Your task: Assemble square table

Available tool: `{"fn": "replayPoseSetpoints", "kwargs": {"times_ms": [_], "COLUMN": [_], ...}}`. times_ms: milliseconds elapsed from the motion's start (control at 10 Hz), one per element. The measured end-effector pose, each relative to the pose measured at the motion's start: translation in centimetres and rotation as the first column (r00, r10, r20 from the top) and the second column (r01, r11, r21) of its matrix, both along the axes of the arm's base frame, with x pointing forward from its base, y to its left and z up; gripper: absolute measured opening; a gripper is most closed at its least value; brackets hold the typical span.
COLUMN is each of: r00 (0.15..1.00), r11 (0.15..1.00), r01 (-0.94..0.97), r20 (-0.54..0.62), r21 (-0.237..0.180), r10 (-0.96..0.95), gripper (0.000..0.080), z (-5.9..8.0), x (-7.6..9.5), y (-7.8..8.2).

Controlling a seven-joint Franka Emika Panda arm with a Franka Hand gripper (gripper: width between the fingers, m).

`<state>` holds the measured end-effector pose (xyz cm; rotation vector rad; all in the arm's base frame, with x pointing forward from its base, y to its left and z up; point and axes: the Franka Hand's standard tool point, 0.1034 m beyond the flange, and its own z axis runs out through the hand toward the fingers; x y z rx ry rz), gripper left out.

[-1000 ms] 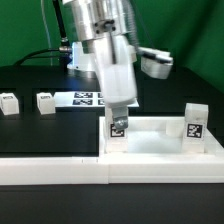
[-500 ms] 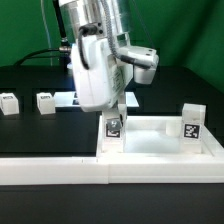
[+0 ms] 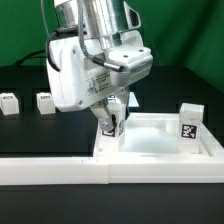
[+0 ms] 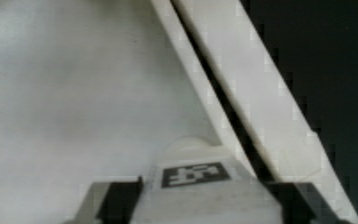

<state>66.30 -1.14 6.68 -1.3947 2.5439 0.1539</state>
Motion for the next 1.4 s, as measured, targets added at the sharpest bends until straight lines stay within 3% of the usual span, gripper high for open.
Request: {"fn": "replayPoseSetpoints", "kwargs": {"times_ms": [100,200,300,400,500,600,700,900,1300,1400], "r00": [1.000,1.000,1.000,0.999,0.998,0.997,0.996,0.997,0.997,0.992], "r11": [1.000,1.000,1.000,1.000,1.000,0.999,0.998,0.998,0.998,0.994], "r01": [-0.001,0.000,0.000,0.000,-0.011,-0.035,-0.048,-0.045,-0.054,-0.108], "r20": [0.000,0.006,0.026,0.040,0.054,0.065,0.071,0.064,0.064,0.060], "r21": [0.000,-0.003,-0.011,-0.009,-0.002,0.025,0.039,0.033,0.032,0.026], "r10": [0.001,0.000,0.000,0.000,0.011,0.033,0.046,0.043,0.052,0.106], "gripper": [0.0328,0.0511,0.0620,0.0640,0.0640,0.0648,0.0648,0.0649,0.0649,0.0649], "z": [0.0,0.0,0.3,1.0,2.6,5.2,6.5,5.7,5.6,5.4], "x": [0.0,0.1,0.4,0.4,0.5,0.6,0.7,0.5,0.4,-1.0], "y": [0.0,0.1,0.5,1.0,2.0,3.6,4.2,3.9,4.0,4.6]}}
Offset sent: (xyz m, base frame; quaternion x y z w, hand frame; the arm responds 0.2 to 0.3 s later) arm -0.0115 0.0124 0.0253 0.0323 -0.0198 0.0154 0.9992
